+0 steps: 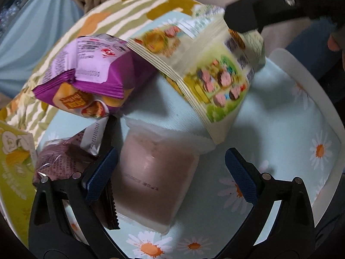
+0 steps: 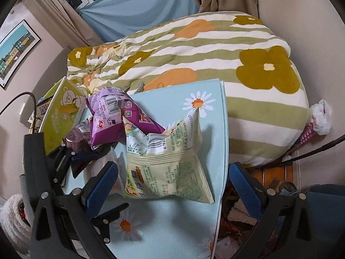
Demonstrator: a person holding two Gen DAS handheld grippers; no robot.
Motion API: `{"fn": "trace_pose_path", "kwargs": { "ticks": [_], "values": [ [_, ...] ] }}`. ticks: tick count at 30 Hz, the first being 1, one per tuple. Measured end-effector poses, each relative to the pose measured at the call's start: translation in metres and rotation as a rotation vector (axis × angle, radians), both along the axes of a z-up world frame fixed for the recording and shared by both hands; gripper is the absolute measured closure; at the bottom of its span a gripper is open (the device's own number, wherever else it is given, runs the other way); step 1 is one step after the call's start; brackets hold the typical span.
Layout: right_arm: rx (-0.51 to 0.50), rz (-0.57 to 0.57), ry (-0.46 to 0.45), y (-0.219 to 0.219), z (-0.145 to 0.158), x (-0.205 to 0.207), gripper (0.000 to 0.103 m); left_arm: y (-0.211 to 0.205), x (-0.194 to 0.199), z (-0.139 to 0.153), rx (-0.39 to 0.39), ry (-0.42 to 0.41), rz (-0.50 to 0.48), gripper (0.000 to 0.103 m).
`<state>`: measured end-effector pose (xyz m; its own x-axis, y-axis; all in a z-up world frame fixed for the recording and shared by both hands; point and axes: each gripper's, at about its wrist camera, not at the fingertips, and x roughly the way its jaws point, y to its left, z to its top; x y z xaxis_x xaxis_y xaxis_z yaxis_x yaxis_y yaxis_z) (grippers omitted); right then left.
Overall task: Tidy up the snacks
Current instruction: 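Grasp the pink rectangular cake packet with left gripper while right grasps the pale green packet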
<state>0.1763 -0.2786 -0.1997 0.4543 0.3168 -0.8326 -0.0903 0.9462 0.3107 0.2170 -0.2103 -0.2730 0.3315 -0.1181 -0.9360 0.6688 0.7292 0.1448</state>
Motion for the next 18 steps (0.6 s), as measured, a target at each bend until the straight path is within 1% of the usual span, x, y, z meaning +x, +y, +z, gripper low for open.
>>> {"fn": "trace_pose_path", "kwargs": {
  "ticks": [4, 8, 11, 14, 16, 18],
  "values": [
    [0.007, -0.005, 0.005, 0.0, -0.002, 0.002, 0.0, -0.003, -0.005, -0.003, 0.014, 0.015, -0.009, 0.002],
    [0.007, 0.003, 0.01, 0.002, -0.005, 0.002, 0.0, 0.005, -0.01, -0.006, 0.03, 0.04, 0.0, 0.002],
    [0.011, 0.011, 0.012, 0.006, -0.007, 0.004, 0.0, 0.016, -0.007, -0.008, -0.003, 0.085, 0.042, 0.003],
    [0.007, 0.023, 0.016, 0.01, -0.009, 0.005, 0.0, 0.025, -0.006, -0.008, -0.04, 0.128, 0.081, 0.01],
    [0.005, 0.03, 0.018, 0.013, -0.011, 0.005, 0.0, 0.027, -0.01, -0.008, -0.052, 0.135, 0.089, 0.014],
    [0.005, 0.037, 0.023, 0.016, -0.013, 0.006, 0.0, 0.03, -0.013, -0.007, -0.068, 0.153, 0.105, 0.022]
  ]
}}
